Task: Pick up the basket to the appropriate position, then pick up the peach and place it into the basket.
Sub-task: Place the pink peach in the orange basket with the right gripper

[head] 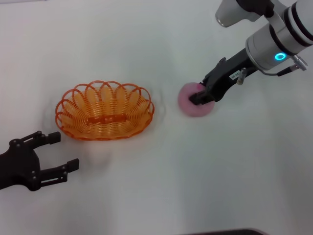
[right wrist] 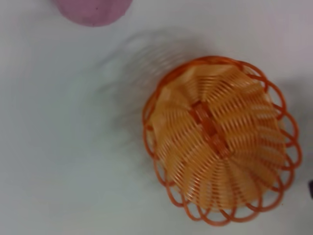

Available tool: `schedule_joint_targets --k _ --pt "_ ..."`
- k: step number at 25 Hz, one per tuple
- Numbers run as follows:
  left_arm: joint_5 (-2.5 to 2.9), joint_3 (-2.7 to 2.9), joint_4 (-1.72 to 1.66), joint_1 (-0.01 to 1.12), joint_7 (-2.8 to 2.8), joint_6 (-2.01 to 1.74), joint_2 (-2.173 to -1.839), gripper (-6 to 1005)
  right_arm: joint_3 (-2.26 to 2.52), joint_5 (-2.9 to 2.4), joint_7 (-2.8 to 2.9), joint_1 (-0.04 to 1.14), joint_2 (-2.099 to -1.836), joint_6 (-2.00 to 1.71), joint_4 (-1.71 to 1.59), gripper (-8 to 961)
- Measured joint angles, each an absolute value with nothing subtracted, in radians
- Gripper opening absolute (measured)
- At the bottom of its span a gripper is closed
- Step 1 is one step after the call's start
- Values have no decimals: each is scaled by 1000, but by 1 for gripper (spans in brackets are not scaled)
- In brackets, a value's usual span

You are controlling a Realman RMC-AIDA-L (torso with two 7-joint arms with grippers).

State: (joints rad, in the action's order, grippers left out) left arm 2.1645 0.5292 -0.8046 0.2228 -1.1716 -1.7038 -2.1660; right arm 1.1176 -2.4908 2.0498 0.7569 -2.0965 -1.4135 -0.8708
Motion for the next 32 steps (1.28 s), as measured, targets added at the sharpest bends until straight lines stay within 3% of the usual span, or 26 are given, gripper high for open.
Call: schedule_joint_targets --k 4,15,32 --pt "2164 529 -805 222 -1172 -1704 -2166 872 1114 -2448 2034 753 -2093 -1446 -884 322" --pt "2164 529 -804 222 -1172 -1704 -2166 872 1115 -2374 1977 753 -2093 -1627 -934 339" --pt "2164 528 -807 223 -1172 -1704 -2166 873 1124 -2243 1928 768 -2096 -1619 -934 366"
